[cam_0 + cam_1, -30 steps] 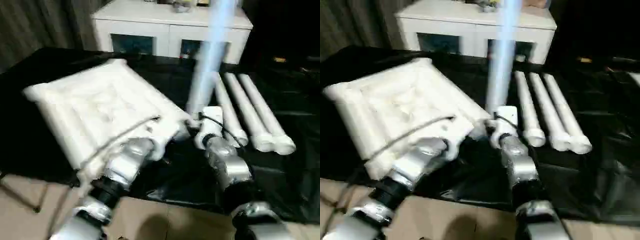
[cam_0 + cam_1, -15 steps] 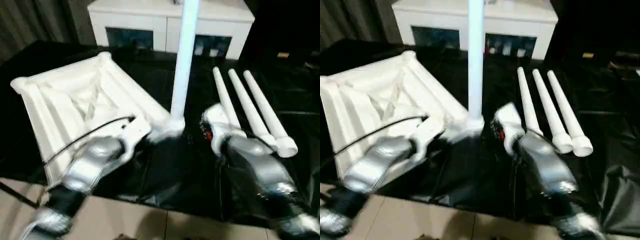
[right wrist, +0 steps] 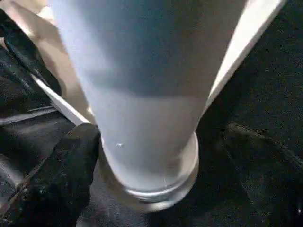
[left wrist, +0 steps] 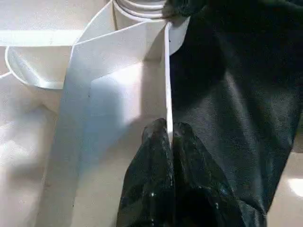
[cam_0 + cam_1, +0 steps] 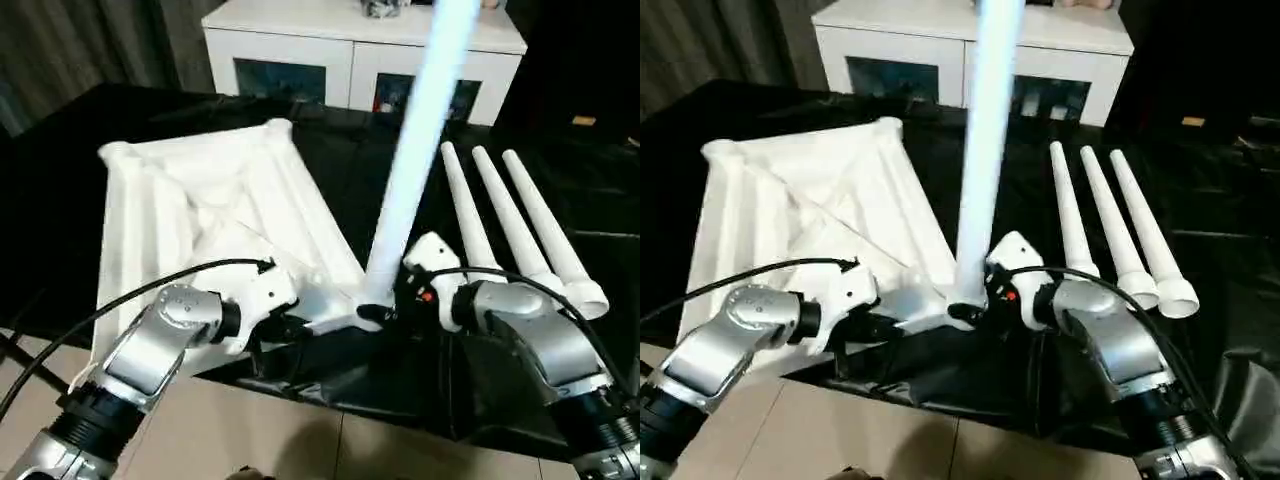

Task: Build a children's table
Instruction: Rotate leg to tighten

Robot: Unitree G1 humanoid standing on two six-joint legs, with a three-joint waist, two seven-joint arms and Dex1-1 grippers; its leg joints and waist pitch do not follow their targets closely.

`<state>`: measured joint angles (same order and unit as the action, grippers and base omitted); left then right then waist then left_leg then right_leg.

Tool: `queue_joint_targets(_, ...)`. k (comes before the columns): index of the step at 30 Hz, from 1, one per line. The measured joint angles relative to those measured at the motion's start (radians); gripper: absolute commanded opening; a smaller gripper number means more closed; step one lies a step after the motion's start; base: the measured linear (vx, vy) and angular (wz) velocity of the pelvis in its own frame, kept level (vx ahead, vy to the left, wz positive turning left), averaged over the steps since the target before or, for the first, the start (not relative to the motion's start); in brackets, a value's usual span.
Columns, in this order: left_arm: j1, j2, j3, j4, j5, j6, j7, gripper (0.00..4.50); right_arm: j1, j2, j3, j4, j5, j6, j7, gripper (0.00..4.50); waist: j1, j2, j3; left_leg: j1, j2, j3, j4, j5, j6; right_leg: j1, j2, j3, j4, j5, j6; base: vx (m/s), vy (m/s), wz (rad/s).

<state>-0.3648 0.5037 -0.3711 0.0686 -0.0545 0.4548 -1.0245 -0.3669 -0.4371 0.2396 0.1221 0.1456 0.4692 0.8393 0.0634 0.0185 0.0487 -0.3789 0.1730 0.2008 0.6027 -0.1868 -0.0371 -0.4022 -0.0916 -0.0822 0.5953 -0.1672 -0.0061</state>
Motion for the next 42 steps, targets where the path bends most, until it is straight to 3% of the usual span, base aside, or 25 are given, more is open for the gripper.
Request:
queue_joint_targets(5,0.0,0.001,0.0,0.0,0.0,0.0,-0.001,0.0,-0.019,0.006,0.0,0.039,0.003,-0.001,0.014,4.29,-0.001,0.0,0.0,0.0,0.0,0.0,0.0,0.0,0.0,0.0,0.0,0.0,0.001,0.001,-0.001,0.0,0.0,0.0)
queue_joint_targets(16,0.0,0.002,0.001,0.0,0.0,0.0,-0.002,0.0,-0.023,0.033,-0.003,0.079,0.025,-0.017,0.029,3.14,-0.004,0.0,0.0,-0.001,0.0,0.0,0.0,0.0,0.0,-0.001,0.0,0.0,0.001,0.002,-0.003,0.0,0.0,0.0)
queue_joint_targets(25,0.0,0.004,0.001,0.0,0.001,0.0,-0.001,0.0,-0.023,0.037,-0.001,0.089,0.034,-0.026,0.031,2.71,-0.005,0.0,0.0,-0.001,0.0,0.0,0.0,0.0,0.0,-0.001,0.0,0.0,0.001,0.002,-0.003,0.0,0.0,0.0)
queue_joint_targets(27,0.0,-0.009,0.004,0.007,0.012,0.0,0.03,0.0,-0.023,0.073,-0.016,0.114,0.028,-0.035,-0.018,2.69,-0.006,-0.002,-0.001,0.0,0.0,0.0,0.0,0.0,0.0,0.0,0.0,0.0,0.001,0.002,-0.003,0.0,0.0,0.0)
queue_joint_targets(31,-0.044,-0.116,0.012,0.091,0.052,0.009,0.169,0.0,-0.056,0.178,-0.084,0.199,0.005,-0.036,-0.232,2.67,-0.015,-0.003,-0.002,0.002,0.0,0.0,0.001,0.001,-0.001,0.001,0.0,0.001,0.001,0.0,0.0,0.0,0.0,0.0)
queue_joint_targets(35,-0.135,-0.326,0.031,0.247,0.09,0.072,0.401,0.0,-0.134,0.331,-0.179,0.36,-0.039,-0.081,-0.579,2.67,-0.016,-0.002,-0.003,0.007,-0.003,0.0,0.001,0.001,-0.002,0.007,0.0,0.004,0.0,-0.001,0.002,0.0,0.0,0.0)
queue_joint_targets(42,-0.212,-0.437,0.031,0.397,0.105,0.017,0.517,0.0,-0.21,0.4,-0.243,0.51,-0.054,-0.176,-0.795,2.66,-0.017,0.003,-0.006,0.006,-0.009,0.0,-0.001,0.001,-0.001,0.005,-0.001,0.012,-0.002,-0.002,0.005,0.0,0.0,0.0)
